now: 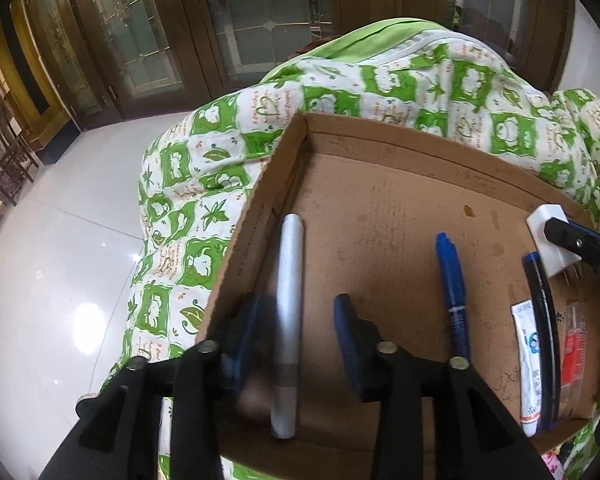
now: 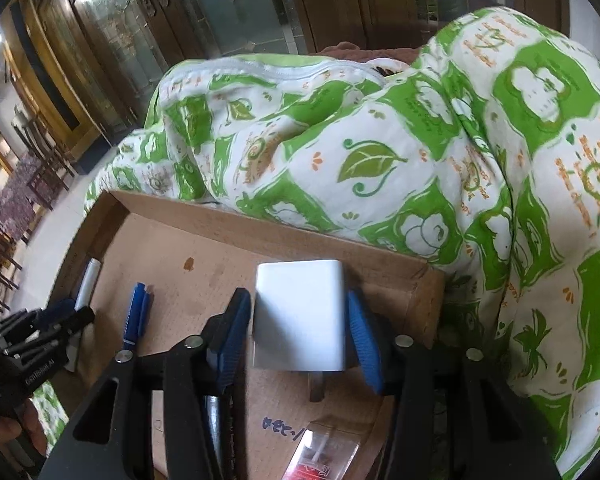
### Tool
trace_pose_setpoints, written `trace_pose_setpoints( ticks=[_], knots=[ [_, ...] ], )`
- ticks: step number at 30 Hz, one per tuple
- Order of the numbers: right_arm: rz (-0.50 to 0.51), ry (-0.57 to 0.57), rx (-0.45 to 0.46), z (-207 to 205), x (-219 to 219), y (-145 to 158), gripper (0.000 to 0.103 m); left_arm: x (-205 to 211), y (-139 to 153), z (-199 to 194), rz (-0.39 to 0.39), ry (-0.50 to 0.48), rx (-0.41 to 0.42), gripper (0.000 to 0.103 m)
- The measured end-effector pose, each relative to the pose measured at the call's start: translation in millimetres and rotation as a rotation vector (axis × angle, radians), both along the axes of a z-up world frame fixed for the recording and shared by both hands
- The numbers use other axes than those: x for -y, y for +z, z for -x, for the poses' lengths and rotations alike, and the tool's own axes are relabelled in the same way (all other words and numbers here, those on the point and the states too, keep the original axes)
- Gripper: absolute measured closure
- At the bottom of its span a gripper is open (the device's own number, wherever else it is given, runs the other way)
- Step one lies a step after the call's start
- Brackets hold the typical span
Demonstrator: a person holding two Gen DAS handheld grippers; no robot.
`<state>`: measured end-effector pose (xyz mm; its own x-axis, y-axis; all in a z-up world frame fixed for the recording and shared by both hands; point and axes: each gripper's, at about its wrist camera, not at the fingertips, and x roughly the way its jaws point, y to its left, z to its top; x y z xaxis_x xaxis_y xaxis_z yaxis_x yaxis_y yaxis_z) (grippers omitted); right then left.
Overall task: Organize rigid objects
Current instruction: 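Open the left tool to drop the white pen while the right tool releases the charger, then move the left tool to the white pill bottle while the right tool reaches the pink hand-cream tube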
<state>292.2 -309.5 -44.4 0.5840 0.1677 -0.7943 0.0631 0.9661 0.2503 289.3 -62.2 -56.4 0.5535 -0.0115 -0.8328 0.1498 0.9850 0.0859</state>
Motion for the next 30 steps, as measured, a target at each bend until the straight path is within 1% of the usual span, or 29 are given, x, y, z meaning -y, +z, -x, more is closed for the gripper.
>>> trace_pose_setpoints(
  ticks=[2, 3, 5, 8, 9, 10, 11, 12, 15, 18, 19, 22, 25, 28, 30],
  knots=[
    [-0.025, -0.002, 0.012, 3, 4, 3, 0.045, 5, 6, 7, -0.007, -0.009, 0.010, 0.041],
    [-0.034, -0.003, 0.018, 6, 6, 4, 0.039, 7, 10, 12, -0.014, -0.009, 0.020, 0.038],
    [-0.067, -0.010, 0.027, 15, 9, 10, 0.037, 8, 20, 28, -0.021, -0.015, 0.047, 0.029],
    [-0.152, -0.018, 0.049, 38, 14, 23, 0.035, 4, 33, 57, 0.001, -0.029, 0.061, 0.029],
    [-0.181, -0.017, 0.061, 46, 15, 28, 0.033, 1, 36, 67, 0.012, -0.032, 0.063, 0.029],
    [-0.210, -0.013, 0.075, 57, 15, 33, 0.031, -2, 38, 80, 0.026, -0.034, 0.061, 0.026],
    [-0.235, -0.003, 0.089, 69, 13, 37, 0.030, -7, 39, 93, 0.047, -0.029, 0.056, 0.022],
    [-0.249, 0.011, 0.098, 80, 10, 40, 0.030, -11, 38, 105, 0.073, -0.022, 0.049, 0.020],
    [-0.241, 0.084, 0.087, 110, -9, 42, 0.030, -17, 30, 140, 0.164, -0.019, -0.006, 0.020],
    [-0.251, 0.159, 0.049, 136, -26, 40, 0.030, -16, 18, 169, 0.210, -0.045, -0.057, 0.020],
    [-0.261, 0.177, 0.043, 144, -29, 41, 0.030, -13, 13, 179, 0.217, -0.066, -0.073, 0.020],
    [-0.304, 0.205, 0.021, 166, -33, 41, 0.030, -4, 0, 203, 0.267, -0.182, -0.165, 0.020],
    [-0.342, 0.208, -0.013, 178, -29, 37, 0.030, 0, 4, 218, 0.274, -0.243, -0.160, 0.020],
    [-0.348, 0.195, -0.027, 186, -24, 35, 0.030, 0, 3, 229, 0.300, -0.265, -0.164, 0.020],
    [-0.343, 0.196, -0.043, 186, -24, 33, 0.030, 3, 2, 234, 0.290, -0.278, -0.171, 0.020]
  ],
)
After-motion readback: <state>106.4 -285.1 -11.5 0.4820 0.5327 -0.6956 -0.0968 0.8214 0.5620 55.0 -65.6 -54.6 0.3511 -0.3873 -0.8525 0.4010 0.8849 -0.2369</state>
